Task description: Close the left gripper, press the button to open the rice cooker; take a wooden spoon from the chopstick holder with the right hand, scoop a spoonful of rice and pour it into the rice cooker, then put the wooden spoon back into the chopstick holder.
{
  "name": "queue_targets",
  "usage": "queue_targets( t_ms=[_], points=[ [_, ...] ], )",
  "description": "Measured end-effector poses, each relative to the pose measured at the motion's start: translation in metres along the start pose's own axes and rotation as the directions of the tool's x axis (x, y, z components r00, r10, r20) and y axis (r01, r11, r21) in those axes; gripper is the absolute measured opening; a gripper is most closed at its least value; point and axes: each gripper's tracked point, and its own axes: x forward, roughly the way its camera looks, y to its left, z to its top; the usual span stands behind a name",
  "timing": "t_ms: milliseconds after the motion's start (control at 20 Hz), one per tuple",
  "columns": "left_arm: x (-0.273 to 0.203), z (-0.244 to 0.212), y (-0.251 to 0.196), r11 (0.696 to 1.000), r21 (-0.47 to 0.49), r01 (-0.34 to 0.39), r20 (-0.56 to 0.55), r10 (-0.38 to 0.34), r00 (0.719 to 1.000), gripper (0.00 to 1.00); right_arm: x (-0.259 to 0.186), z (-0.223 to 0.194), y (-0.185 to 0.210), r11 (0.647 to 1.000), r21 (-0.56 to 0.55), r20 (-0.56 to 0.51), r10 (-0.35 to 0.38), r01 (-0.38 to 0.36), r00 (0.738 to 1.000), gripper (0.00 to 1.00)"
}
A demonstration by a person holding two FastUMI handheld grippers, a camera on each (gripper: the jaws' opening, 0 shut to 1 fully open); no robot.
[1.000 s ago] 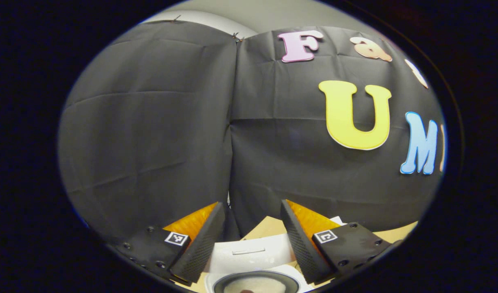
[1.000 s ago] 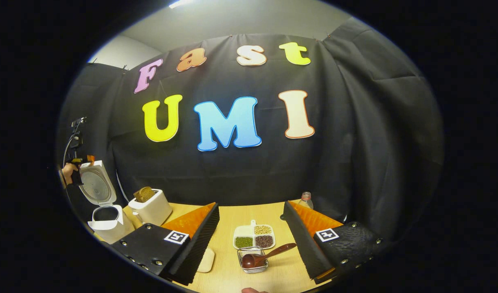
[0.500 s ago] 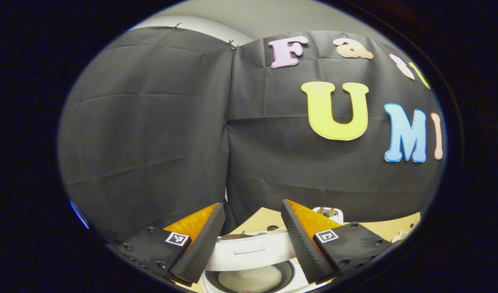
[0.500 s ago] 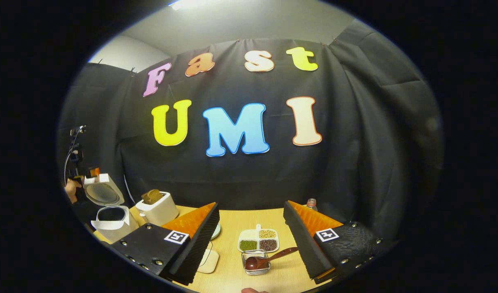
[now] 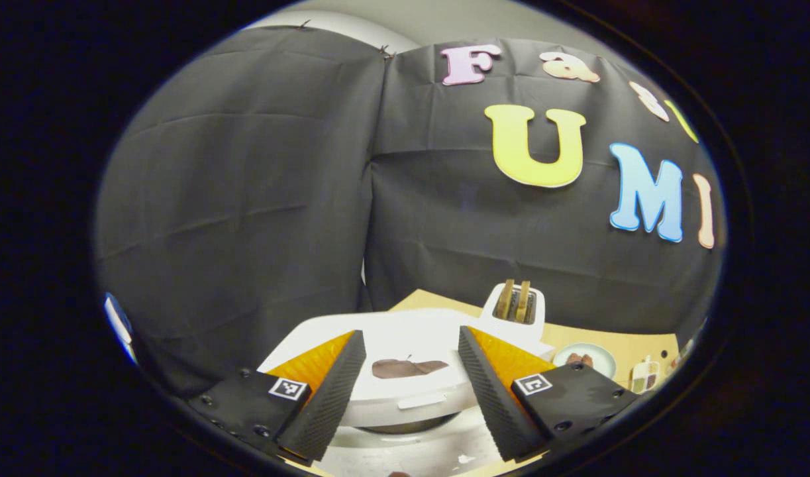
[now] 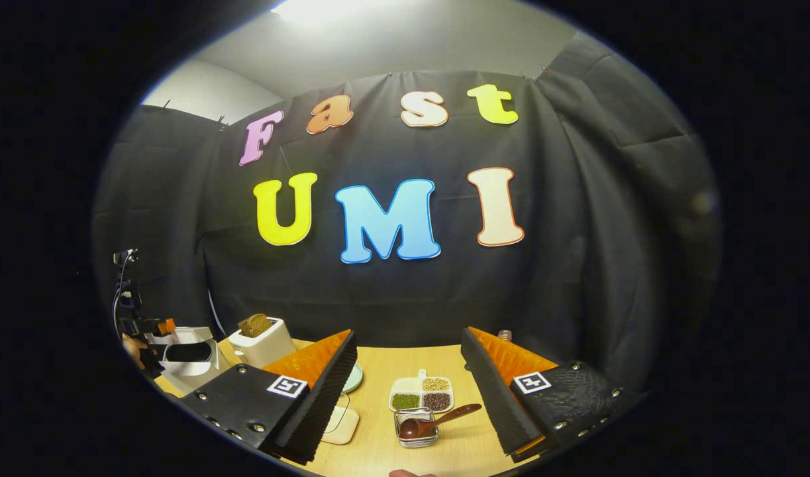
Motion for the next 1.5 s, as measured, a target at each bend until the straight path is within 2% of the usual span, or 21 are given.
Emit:
queue_targets(
  t_ms=[50, 100, 150, 250, 500, 700, 850, 900, 1000, 1100, 1200, 1250, 1350, 1500],
  points=[
    [0.000, -0.008, -0.003, 1.000, 0.013, 0.004, -0.012, -0.003, 1.000, 1.00, 0.000, 0.000, 0.001, 1.000, -0.001, -0.003, 0.004, -0.004, 1.000, 0.97],
    [-0.001, -0.014, -0.004, 1.000, 0.019, 0.003, -0.021, -0.003, 1.000, 0.94, 0.001, -0.002, 0.003, 1.000, -0.002, -0.008, 0.009, -0.009, 1.000, 0.97],
    [-0.002, -0.019, -0.003, 1.000, 0.015, 0.001, -0.024, -0.001, 1.000, 0.97, 0.001, 0.000, 0.004, 1.000, -0.002, -0.007, 0.010, -0.010, 1.000, 0.97],
    [-0.002, -0.025, -0.005, 1.000, 0.022, 0.001, -0.031, -0.001, 1.000, 0.95, -0.001, 0.005, 0.007, 1.000, 0.001, 0.001, 0.016, -0.016, 1.000, 0.97],
    [-0.002, -0.037, -0.006, 1.000, 0.026, 0.004, -0.061, -0.003, 0.998, 0.98, -0.003, 0.003, 0.015, 0.999, -0.021, -0.004, 0.031, -0.031, 1.000, 0.98],
    [0.002, -0.066, 0.000, 0.998, 0.052, 0.017, -0.118, -0.011, 0.993, 0.98, -0.003, -0.003, 0.018, 0.999, -0.013, -0.027, 0.034, -0.035, 0.999, 0.98],
    [-0.002, -0.077, -0.002, 0.996, 0.086, 0.012, -0.106, -0.003, 0.994, 1.00, -0.004, -0.005, 0.017, 1.000, -0.001, -0.035, 0.027, -0.027, 0.999, 0.98],
    [-0.006, -0.077, -0.004, 0.997, 0.072, 0.008, -0.097, -0.001, 0.995, 0.97, -0.003, -0.006, 0.018, 1.000, 0.006, -0.039, 0.026, -0.025, 0.999, 0.98],
    [-0.005, -0.075, -0.002, 0.998, 0.055, 0.014, -0.064, -0.011, 0.998, 1.00, -0.004, -0.007, 0.017, 1.000, 0.011, -0.041, 0.021, -0.020, 0.999, 0.98],
    [-0.005, -0.071, -0.004, 0.997, 0.071, 0.039, -0.052, -0.035, 0.998, 1.00, -0.004, -0.008, 0.017, 1.000, 0.004, -0.043, 0.021, -0.021, 0.999, 0.98],
    [-0.014, -0.060, -0.022, 0.991, -0.014, 0.134, -0.041, -0.134, 0.990, 0.98, -0.004, -0.008, 0.017, 1.000, -0.006, -0.043, 0.019, -0.019, 0.999, 0.98],
    [-0.023, -0.047, -0.030, 0.986, -0.036, 0.162, -0.001, -0.162, 0.987, 0.97, -0.002, -0.009, 0.018, 1.000, -0.005, -0.048, 0.025, -0.025, 0.999, 0.98],
    [-0.037, -0.011, -0.042, 0.981, -0.009, 0.196, 0.106, -0.194, 0.975, 0.97, 0.002, -0.012, 0.026, 0.999, -0.009, -0.063, 0.037, -0.038, 0.997, 0.97],
    [-0.077, 0.041, -0.075, 0.965, 0.069, 0.253, 0.209, -0.262, 0.942, 0.97, 0.004, -0.007, 0.039, 0.999, -0.004, -0.063, 0.053, -0.053, 0.997, 0.98]
  ],
)
